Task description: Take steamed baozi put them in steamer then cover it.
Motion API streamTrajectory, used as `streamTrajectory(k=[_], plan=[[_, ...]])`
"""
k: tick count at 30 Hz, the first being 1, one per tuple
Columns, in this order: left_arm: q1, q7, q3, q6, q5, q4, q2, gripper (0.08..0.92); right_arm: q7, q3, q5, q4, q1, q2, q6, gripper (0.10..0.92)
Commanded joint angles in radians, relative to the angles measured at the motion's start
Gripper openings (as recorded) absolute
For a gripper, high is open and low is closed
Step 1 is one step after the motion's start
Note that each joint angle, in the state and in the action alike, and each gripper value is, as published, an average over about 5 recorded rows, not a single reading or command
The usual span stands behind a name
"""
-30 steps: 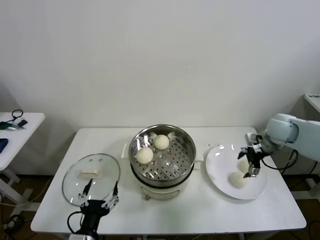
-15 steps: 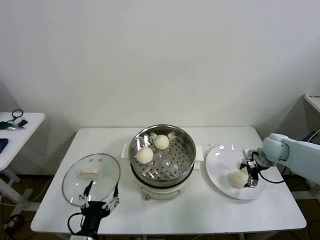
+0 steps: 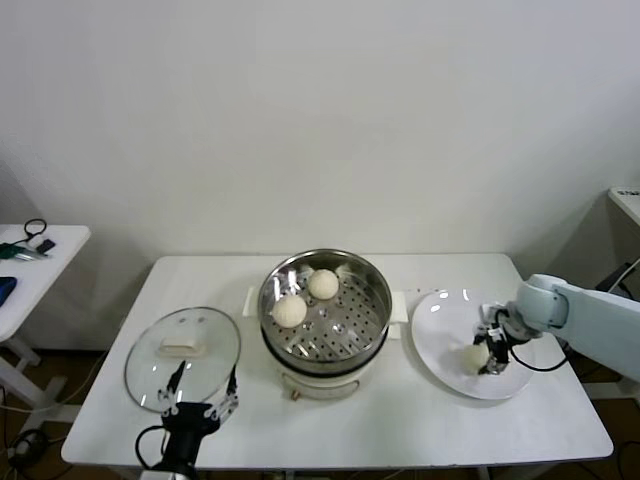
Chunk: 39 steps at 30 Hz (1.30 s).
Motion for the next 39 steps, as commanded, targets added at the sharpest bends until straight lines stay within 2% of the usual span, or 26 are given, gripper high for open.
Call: streamTrajectory(k=[1, 8, 12, 16, 20, 24, 30, 39], plan=[[0.002, 0.0, 0.001, 0.0, 0.002, -0.004, 0.0, 0.823, -0.02, -0.076, 0.014, 0.021, 0.138, 0.008, 0.022, 0.61], [0.0, 0.001, 0.007, 0.002, 0.009, -0.007, 0.001, 0.823, -0.138, -0.419, 0.131, 0.072, 0.698, 0.143, 0.206, 0.629], [-0.002, 0.001, 0.011, 0.004, 0.012, -0.005, 0.002, 0.823, -0.187, -0.455, 0.181, 0.077, 0.898, 0.283, 0.39, 0.633], [-0.002, 0.002, 0.012, 0.006, 0.014, -0.001, 0.003, 0.823, -0.187, -0.415, 0.19, 0.162, 0.988, 0.405, 0.514, 0.636], [-0.002, 0.003, 0.009, 0.007, 0.013, 0.001, 0.002, 0.823, -0.15, -0.346, 0.126, 0.288, 0.982, 0.5, 0.584, 0.636], [-0.002, 0.002, 0.003, 0.008, 0.01, -0.001, 0.002, 0.823, -0.086, -0.342, 0.003, 0.35, 0.901, 0.572, 0.655, 0.632], [-0.004, 0.001, -0.005, 0.011, 0.005, -0.001, 0.002, 0.823, -0.041, -0.352, -0.146, 0.34, 0.72, 0.632, 0.709, 0.636], [-0.01, 0.0, -0.011, 0.011, 0.001, 0.005, 0.004, 0.823, 0.024, -0.351, -0.239, 0.282, 0.525, 0.694, 0.645, 0.636]])
